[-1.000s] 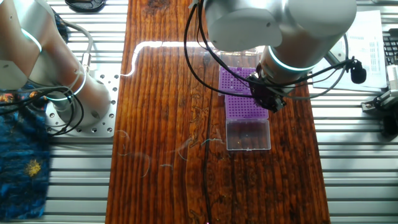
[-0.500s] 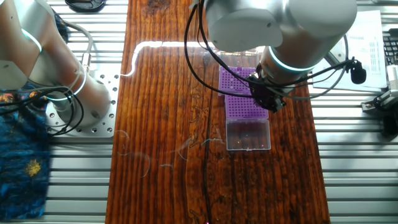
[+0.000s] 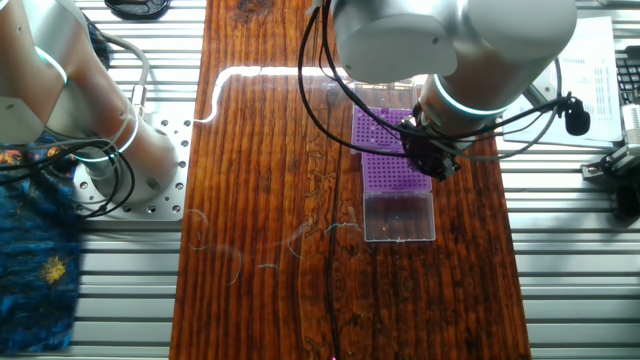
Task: Transfer all small pipette tips from one holder to another
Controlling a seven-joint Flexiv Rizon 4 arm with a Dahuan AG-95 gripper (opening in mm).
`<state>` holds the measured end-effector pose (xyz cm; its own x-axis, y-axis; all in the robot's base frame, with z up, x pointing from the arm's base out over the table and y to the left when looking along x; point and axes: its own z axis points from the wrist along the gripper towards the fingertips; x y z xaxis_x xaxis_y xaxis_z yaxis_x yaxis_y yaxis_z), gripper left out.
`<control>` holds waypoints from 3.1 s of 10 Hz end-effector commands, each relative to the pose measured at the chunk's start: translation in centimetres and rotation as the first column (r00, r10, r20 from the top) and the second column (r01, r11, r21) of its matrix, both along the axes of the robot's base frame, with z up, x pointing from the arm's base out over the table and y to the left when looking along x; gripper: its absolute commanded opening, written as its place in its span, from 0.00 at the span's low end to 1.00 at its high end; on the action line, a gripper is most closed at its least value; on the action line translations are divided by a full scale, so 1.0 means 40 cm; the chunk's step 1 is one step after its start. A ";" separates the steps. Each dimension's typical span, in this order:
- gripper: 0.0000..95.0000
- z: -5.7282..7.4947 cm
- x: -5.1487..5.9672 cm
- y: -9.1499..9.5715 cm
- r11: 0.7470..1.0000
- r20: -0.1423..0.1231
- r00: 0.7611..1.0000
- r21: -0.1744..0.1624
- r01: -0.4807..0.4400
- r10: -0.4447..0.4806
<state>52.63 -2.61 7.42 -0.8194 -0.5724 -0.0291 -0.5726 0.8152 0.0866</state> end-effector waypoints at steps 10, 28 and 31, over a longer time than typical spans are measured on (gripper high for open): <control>0.00 0.001 0.005 0.002 1.000 0.001 1.000 0.010 -0.001 0.001; 0.20 -0.021 0.008 0.002 1.000 0.004 1.000 0.000 -0.021 0.021; 0.40 -0.021 0.008 0.002 1.000 0.005 1.000 0.005 -0.029 0.029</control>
<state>52.93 -2.56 6.60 -0.8017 -0.5968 -0.0342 -0.5972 0.7974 0.0863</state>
